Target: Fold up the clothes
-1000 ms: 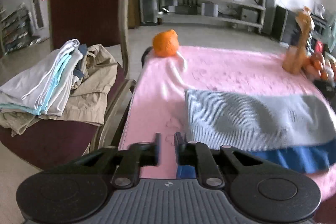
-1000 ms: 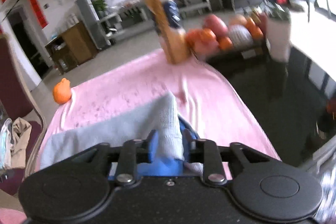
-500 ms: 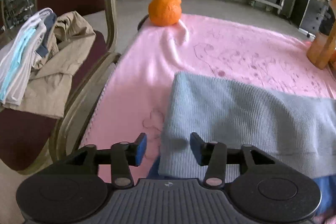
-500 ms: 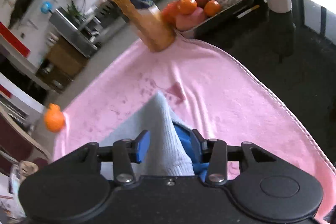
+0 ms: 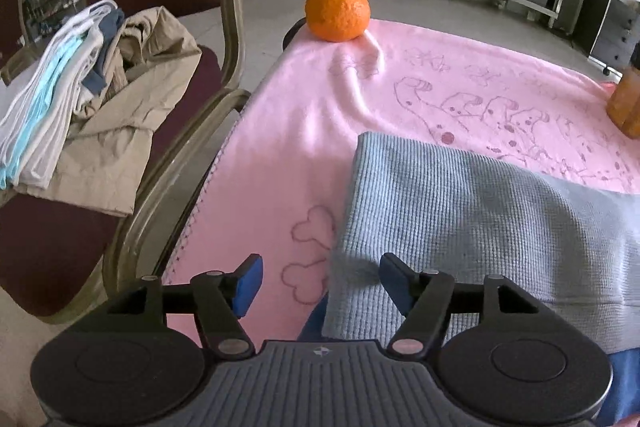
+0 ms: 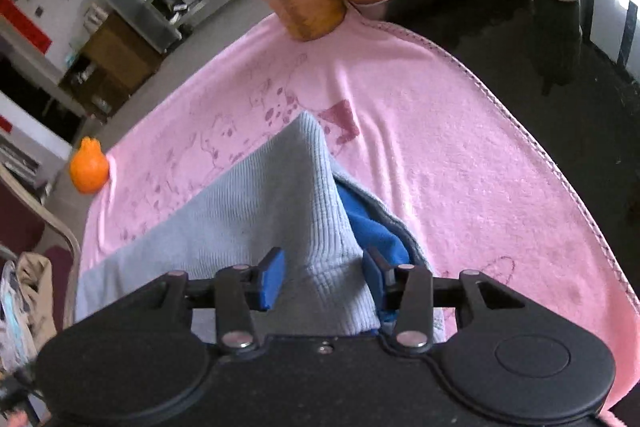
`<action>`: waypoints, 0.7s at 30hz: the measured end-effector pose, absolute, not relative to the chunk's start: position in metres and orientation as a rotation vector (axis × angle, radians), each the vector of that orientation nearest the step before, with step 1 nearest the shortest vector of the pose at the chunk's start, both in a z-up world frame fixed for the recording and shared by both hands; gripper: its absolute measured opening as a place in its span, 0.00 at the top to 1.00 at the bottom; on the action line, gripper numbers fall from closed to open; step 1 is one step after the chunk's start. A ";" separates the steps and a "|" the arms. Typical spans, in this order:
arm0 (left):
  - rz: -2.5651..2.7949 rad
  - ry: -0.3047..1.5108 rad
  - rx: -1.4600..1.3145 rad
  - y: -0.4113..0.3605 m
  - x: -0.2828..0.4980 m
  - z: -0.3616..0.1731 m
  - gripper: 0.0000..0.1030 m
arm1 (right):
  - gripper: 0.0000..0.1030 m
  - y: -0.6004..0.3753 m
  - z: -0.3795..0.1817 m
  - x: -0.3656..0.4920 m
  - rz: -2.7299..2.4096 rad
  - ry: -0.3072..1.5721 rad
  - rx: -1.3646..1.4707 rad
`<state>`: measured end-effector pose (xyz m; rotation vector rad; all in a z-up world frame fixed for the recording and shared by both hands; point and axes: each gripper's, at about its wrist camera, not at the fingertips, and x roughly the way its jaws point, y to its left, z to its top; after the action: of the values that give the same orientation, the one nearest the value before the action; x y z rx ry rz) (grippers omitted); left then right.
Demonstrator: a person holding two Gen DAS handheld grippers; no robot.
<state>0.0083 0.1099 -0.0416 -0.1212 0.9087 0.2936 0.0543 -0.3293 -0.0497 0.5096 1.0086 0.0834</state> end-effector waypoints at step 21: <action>0.124 0.840 -0.023 0.076 0.009 -0.029 0.83 | 0.79 -0.322 -0.030 0.044 0.074 0.866 0.426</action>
<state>0.0091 0.0760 -0.0290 -0.0234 0.8403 0.1236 0.0440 -0.3223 -0.0296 0.4260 0.8658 0.0737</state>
